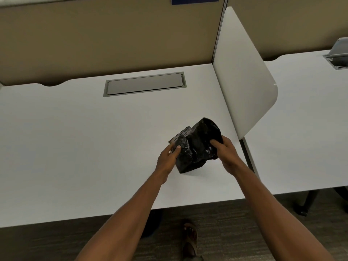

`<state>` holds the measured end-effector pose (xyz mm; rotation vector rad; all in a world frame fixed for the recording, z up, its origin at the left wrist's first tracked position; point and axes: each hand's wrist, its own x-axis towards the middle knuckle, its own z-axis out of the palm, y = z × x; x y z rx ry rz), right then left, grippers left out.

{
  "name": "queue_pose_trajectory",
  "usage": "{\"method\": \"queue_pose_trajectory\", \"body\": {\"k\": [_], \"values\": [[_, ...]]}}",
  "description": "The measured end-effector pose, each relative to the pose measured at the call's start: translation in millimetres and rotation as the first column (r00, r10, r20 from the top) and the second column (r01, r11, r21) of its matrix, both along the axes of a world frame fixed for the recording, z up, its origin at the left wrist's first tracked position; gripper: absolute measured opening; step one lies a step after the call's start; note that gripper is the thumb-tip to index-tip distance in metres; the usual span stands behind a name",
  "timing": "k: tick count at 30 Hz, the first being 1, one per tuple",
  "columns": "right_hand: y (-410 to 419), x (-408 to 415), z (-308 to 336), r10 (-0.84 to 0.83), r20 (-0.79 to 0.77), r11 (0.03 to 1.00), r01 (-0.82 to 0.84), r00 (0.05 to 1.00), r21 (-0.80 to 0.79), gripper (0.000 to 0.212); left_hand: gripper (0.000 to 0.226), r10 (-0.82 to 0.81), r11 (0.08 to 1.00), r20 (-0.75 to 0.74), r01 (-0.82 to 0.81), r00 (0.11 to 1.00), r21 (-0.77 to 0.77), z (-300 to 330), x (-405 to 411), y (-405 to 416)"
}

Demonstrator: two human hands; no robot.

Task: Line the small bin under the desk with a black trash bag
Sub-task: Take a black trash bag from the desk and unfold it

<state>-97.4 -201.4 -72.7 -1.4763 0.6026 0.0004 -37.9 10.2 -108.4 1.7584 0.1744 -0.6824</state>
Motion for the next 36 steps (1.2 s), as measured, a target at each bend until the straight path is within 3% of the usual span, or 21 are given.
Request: {"method": "queue_pose_trajectory", "body": {"k": [3, 7, 11, 14, 16, 20, 24, 29, 33, 36], "values": [[12.0, -10.9, 18.6, -0.018, 0.006, 0.98, 0.016, 1.0, 0.198, 0.027, 0.063, -0.036, 0.996, -0.062, 0.03, 0.997, -0.087, 6.4, -19.2, 17.2], [40.6, -24.0, 38.9, -0.016, 0.036, 0.921, 0.0, 0.999, 0.389, 0.027, 0.093, 0.006, 0.971, -0.152, -0.043, 0.988, -0.236, 16.0, -40.0, 41.6], [72.6, -38.3, 54.8, 0.012, 0.063, 0.877, -0.041, 0.998, 0.478, 0.027, 0.072, 0.04, 0.943, -0.173, -0.094, 0.984, -0.319, 25.2, -56.7, 68.4], [95.2, -51.4, 68.0, -0.002, 0.063, 0.865, -0.03, 0.998, 0.501, 0.026, 0.041, 0.145, 0.924, -0.202, -0.205, 0.969, -0.322, 27.5, -71.2, 97.6], [108.1, -61.9, 77.5, -0.025, 0.064, 0.868, -0.01, 0.998, 0.496, 0.028, 0.035, 0.209, 0.91, -0.221, -0.272, 0.953, -0.312, 27.1, -83.0, 126.0], [128.7, -86.8, 94.0, -0.121, 0.066, 0.876, 0.075, 0.991, 0.476, 0.025, 0.037, 0.301, 0.855, -0.293, -0.393, 0.907, -0.339, 29.8, -111.6, 197.2], [154.2, -123.4, 98.0, -0.207, 0.015, 0.841, 0.17, 0.978, 0.513, 0.03, 0.049, 0.275, 0.811, -0.387, -0.429, 0.88, -0.399, 31.6, -139.7, 275.3], [197.1, -156.6, 112.0, -0.212, -0.009, 0.829, 0.185, 0.977, 0.528, 0.037, 0.059, 0.294, 0.805, -0.336, -0.421, 0.895, -0.419, 35.4, -179.0, 353.4], [224.6, -178.6, 122.9, -0.233, -0.023, 0.831, 0.212, 0.972, 0.514, 0.042, 0.09, 0.257, 0.833, -0.292, -0.365, 0.921, -0.417, 39.7, -209.1, 398.9], [238.8, -199.4, 125.2, -0.263, -0.029, 0.814, 0.237, 0.964, 0.53, 0.043, 0.064, 0.243, 0.781, -0.35, -0.396, 0.905, -0.482, 37.2, -227.0, 424.5]]}}
